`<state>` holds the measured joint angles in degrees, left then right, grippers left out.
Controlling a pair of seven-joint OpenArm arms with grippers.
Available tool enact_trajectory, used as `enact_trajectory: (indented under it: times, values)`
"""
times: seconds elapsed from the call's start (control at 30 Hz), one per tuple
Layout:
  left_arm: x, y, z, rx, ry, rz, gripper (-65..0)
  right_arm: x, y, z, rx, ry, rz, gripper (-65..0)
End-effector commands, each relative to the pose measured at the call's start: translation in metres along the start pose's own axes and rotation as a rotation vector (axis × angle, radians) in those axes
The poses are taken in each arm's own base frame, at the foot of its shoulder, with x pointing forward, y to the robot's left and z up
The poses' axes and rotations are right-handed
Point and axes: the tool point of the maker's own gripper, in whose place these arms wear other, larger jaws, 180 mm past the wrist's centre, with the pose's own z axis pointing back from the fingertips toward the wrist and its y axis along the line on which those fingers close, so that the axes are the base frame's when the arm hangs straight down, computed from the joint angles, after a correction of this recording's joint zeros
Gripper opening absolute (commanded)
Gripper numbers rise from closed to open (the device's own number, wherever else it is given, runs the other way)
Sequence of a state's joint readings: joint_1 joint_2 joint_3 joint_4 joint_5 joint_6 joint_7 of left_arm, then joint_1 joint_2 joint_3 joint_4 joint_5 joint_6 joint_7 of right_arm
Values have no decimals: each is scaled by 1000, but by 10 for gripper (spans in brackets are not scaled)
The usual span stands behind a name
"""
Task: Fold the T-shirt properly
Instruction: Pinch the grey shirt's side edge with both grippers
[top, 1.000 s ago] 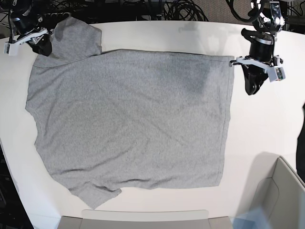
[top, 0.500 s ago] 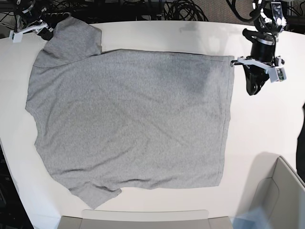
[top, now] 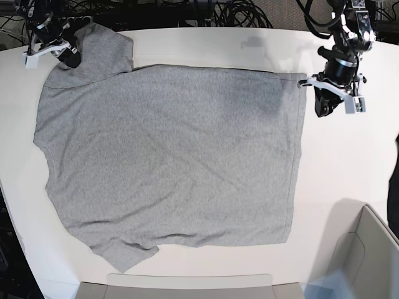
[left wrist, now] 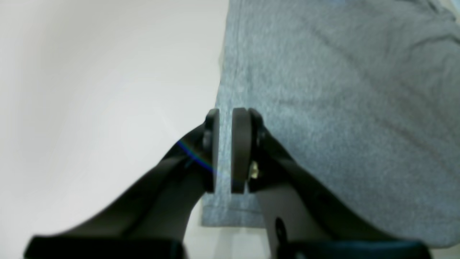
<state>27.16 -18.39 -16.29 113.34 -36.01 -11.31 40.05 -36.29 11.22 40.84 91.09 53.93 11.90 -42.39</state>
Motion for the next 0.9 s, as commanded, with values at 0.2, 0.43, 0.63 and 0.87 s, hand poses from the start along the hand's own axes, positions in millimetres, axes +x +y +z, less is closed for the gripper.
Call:
enact_trajectory:
  times: [0.2, 0.43, 0.63, 0.87]
  values:
    - [-32, 17, -15, -9, 158, 263, -564, -26, -6, 0, -34, 107, 20, -456]
    - [-73, 62, -17, 46, 250, 494, -543, -17, -12, 4, -49, 104, 47, -456]
    - [-77, 55, -19, 30, 266, 495, -542, -14, -10, 3, -45, 102, 56, -456]
    - [-88, 33, -25, -22, 315, 470, -542, -14, -10, 2, -43, 102, 56, -456]
